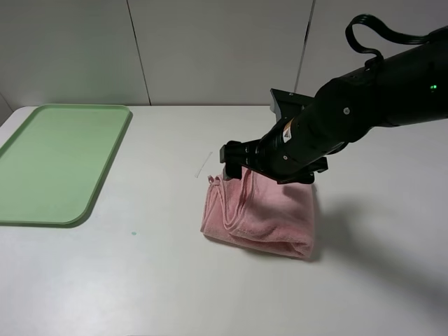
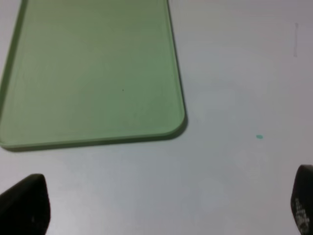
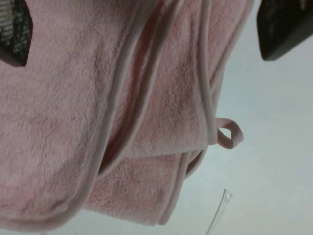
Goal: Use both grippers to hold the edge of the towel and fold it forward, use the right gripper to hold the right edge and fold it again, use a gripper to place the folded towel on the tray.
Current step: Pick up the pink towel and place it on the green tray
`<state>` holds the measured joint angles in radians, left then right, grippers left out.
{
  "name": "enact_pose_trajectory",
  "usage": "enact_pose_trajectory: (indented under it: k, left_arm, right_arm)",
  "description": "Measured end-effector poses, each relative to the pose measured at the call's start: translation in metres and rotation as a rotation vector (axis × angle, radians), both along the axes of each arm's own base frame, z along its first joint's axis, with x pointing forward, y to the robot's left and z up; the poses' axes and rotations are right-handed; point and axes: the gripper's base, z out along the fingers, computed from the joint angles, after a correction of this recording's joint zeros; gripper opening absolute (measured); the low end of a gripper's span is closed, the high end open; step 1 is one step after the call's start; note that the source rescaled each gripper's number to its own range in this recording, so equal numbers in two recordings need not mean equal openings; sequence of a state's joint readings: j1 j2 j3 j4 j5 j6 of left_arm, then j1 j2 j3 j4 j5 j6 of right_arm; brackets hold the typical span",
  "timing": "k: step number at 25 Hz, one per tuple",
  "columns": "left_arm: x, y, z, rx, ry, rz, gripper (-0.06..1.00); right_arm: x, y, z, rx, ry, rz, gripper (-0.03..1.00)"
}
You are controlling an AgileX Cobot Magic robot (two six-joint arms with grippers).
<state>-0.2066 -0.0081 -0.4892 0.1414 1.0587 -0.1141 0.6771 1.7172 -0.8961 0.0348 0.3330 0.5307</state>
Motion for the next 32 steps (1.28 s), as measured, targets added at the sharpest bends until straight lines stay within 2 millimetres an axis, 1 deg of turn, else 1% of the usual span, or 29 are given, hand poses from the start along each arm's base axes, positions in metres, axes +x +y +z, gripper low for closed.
enact_pose_trajectory:
  k: [5,8,22,27,29,32]
  left_arm:
    - [0.0,0.0,0.0,0.0,0.0,0.0,0.99]
    - [0.0,0.0,0.0,0.0,0.0,0.0,0.99]
    - [0.0,0.0,0.0,0.0,0.0,0.0,0.99]
    - [0.0,0.0,0.0,0.0,0.0,0.0,0.99]
    - [0.0,0.0,0.0,0.0,0.0,0.0,0.99]
    - [0.0,0.0,0.0,0.0,0.0,0.0,0.99]
  right_arm:
    - [-0.003,-0.004,0.0,-0.055,0.018,0.028,1.0]
    - [-0.006,-0.008,0.01,-0.076,0.001,0.049,1.0]
    - [-0.028,-0.038,0.074,-0.187,-0.138,0.159,1.0]
    - [-0.043,-0.05,0.101,-0.187,-0.221,0.213,1.0]
    - [-0.051,-0.057,0.109,-0.188,-0.251,0.234,1.0]
    - [-0.061,-0.068,0.115,-0.2,-0.292,0.269,1.0]
